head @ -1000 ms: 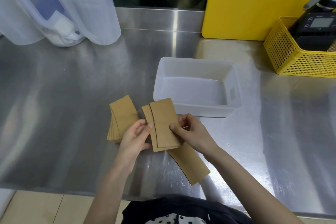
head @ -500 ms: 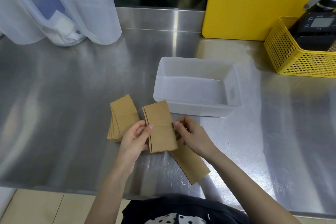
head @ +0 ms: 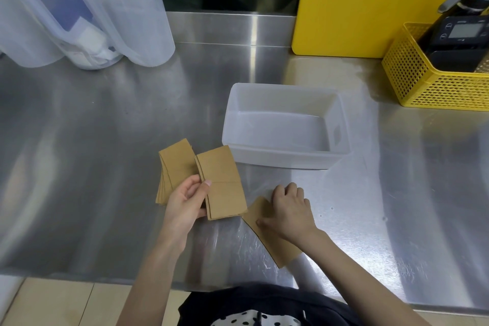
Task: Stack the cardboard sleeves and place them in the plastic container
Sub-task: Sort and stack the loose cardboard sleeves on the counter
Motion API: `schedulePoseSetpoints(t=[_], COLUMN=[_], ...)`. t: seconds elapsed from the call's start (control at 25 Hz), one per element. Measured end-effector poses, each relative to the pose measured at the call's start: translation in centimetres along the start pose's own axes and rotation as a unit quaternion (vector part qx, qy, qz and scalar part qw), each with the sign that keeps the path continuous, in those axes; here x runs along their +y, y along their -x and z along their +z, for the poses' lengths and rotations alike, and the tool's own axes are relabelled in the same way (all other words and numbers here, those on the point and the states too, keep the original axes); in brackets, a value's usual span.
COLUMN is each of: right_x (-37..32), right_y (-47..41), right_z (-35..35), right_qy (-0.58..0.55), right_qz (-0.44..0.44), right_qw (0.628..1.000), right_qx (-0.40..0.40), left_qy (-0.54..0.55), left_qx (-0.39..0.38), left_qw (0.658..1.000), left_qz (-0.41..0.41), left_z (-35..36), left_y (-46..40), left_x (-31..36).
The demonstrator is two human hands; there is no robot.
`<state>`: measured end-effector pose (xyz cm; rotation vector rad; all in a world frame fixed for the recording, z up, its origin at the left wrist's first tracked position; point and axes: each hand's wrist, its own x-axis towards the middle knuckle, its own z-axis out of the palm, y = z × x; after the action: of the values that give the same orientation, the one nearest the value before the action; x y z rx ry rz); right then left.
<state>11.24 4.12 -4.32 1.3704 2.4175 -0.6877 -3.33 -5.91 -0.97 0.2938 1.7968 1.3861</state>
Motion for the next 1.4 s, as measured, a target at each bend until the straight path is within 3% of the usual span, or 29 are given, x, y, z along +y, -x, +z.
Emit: schedulePoseSetpoints(t=[0.28, 0.52, 0.76, 1.16, 1.4], right_x=[-0.1, 0.7, 1.9, 1.8, 0.3], right_y=[-0.2, -0.3, -0.5, -0.1, -0.5], right_z=[0.1, -0.4, -1.8, -6.1, -5.3], right_qy=[-0.032, -0.180, -0.358, -0.601, -0.622], right_qz=[-0.010, -0.028, -0.030, -0.030, -0.024], right_qw=[0.999, 0.983, 0.933, 0.799, 0.782], right_qx=[-0.015, -0.008, 0.012, 0.007, 0.044], left_qy=[0.000, -0.002, 0.003, -0.032, -0.033], left_qx=[0.004, 0.007, 0.003, -0.017, -0.067], left_qw=[1.000, 1.000, 1.000, 0.999, 0.997], left_qz=[-0.006, -0.007, -0.001, 0.000, 0.007], left_z=[0.1, 0.0, 0.0, 1.0, 2.1], left_y=[0.1, 0.0, 0.3, 0.3, 0.9], left_x=[0.1, 0.2, 0.1, -0.2, 0.0])
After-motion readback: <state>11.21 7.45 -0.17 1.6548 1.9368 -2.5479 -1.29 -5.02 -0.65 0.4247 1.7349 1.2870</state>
